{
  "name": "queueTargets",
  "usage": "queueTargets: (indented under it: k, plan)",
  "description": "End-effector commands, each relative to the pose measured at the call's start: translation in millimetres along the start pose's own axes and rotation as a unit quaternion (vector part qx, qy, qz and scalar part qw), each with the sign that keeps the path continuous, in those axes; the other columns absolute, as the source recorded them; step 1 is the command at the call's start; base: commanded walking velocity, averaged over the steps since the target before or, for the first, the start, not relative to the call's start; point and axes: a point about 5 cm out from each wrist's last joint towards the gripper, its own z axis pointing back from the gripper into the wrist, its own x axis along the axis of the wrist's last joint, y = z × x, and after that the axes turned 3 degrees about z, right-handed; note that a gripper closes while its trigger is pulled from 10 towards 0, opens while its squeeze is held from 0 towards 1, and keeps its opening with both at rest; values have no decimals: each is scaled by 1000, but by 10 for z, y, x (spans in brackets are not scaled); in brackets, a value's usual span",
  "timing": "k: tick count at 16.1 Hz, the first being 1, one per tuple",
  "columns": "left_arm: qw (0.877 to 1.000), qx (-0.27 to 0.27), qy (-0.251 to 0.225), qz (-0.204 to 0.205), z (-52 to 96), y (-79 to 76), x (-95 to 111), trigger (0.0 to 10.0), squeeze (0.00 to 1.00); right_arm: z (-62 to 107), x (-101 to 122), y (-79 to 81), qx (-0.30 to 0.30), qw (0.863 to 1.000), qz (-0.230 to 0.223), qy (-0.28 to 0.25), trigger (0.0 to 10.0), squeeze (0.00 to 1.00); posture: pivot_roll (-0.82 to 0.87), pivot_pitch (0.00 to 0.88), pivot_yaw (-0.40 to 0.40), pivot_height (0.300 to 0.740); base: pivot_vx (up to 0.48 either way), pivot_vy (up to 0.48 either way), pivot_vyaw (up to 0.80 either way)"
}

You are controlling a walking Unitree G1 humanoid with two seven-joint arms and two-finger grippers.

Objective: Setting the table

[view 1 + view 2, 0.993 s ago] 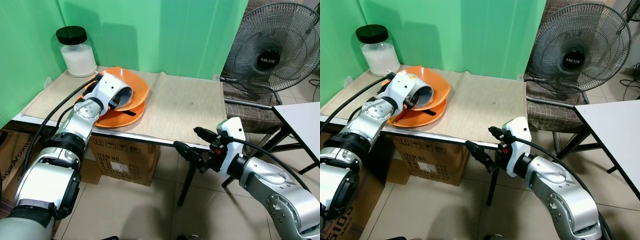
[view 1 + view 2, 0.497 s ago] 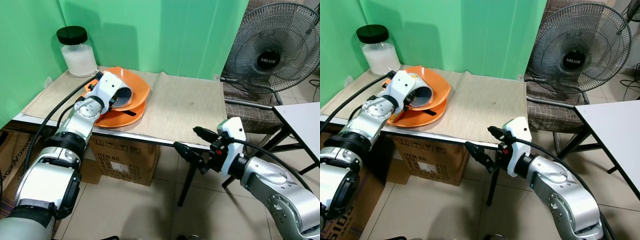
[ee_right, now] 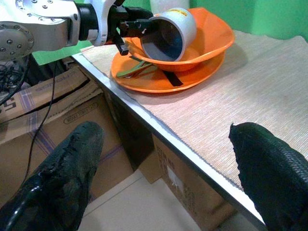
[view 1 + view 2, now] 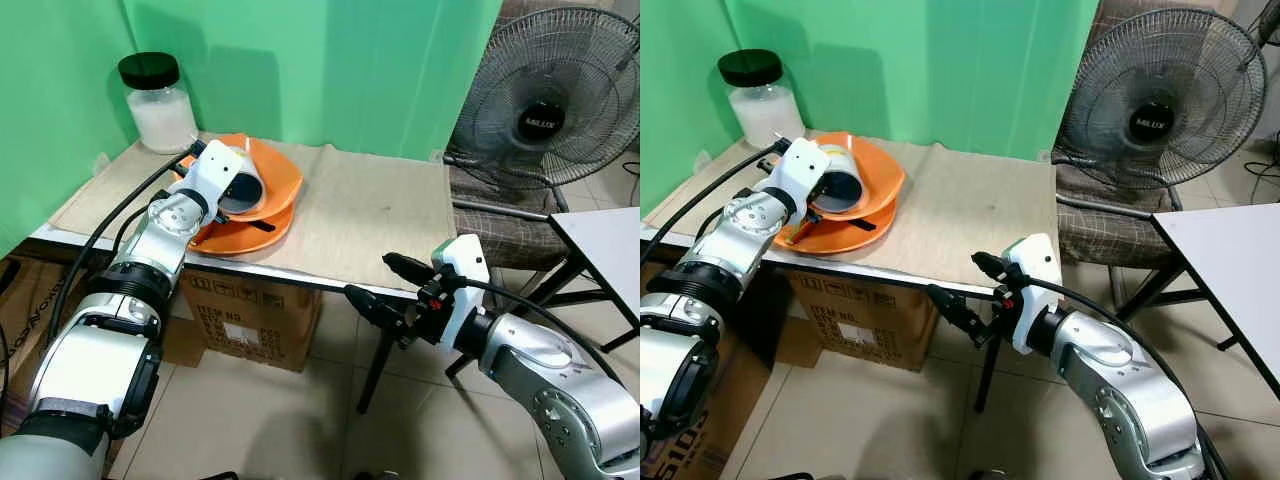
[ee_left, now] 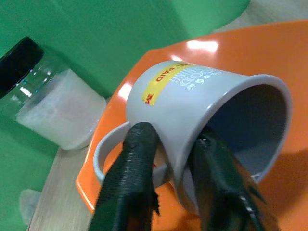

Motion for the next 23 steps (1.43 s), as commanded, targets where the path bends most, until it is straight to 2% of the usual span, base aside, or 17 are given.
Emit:
queueTargets:
  k: [1,5,7,10,12,14,15,16,18,20,21,22,23]
  plan:
    - [1000,19,-14,0,1,92,95,0,0,-15,13,4,4,1000,5,-3,10000,0,-126,33,-37,740,0,0,0]
    - [998,46,-33,2,24,170,155,0,0,-40,32,-5,5,1000,8,-9,10000,0,-120,25,-42,740,0,0,0]
    - [997,61,-57,8,59,238,217,0,0,-63,51,-6,6,1000,9,-14,10000,0,-113,20,-44,740,0,0,0]
    - [985,93,-132,54,202,401,377,0,0,-130,77,-1,6,1000,6,-28,10000,0,-83,0,-56,740,0,0,0]
    - [979,105,-159,76,277,460,410,0,0,-175,94,11,5,999,4,-37,10000,0,-72,0,-54,740,0,0,0]
    - [968,122,-194,102,386,494,434,0,0,-220,118,7,3,999,7,-49,10000,0,-64,0,-48,740,0,0,0]
    - [954,125,-225,155,471,500,455,0,0,-241,140,-11,-7,998,11,-60,10000,0,-61,0,-39,740,0,0,0]
    - [933,121,-256,223,589,486,472,0,0,-237,174,-48,-32,997,15,-76,10000,0,-61,0,-30,740,0,0,0]
    - [919,110,-282,252,719,446,500,0,0,-213,200,-76,-61,994,16,-89,10000,0,-57,0,-28,740,0,0,0]
    - [905,66,-313,281,936,255,593,0,0,-156,235,-58,-91,990,14,-104,10000,0,-51,0,-23,740,0,0,0]
    - [903,60,-316,285,973,225,603,0,0,-151,238,-54,-94,990,11,-105,10000,0,-51,0,-23,740,0,0,0]
    - [902,47,-315,293,1067,137,610,3686,0,-138,260,-41,-103,988,4,-114,10000,0,-49,0,-19,740,0,0,-788]
    - [902,43,-311,294,1113,88,613,4549,0,-125,273,-43,-111,987,1,-119,10000,0,-49,0,-19,740,0,0,-788]
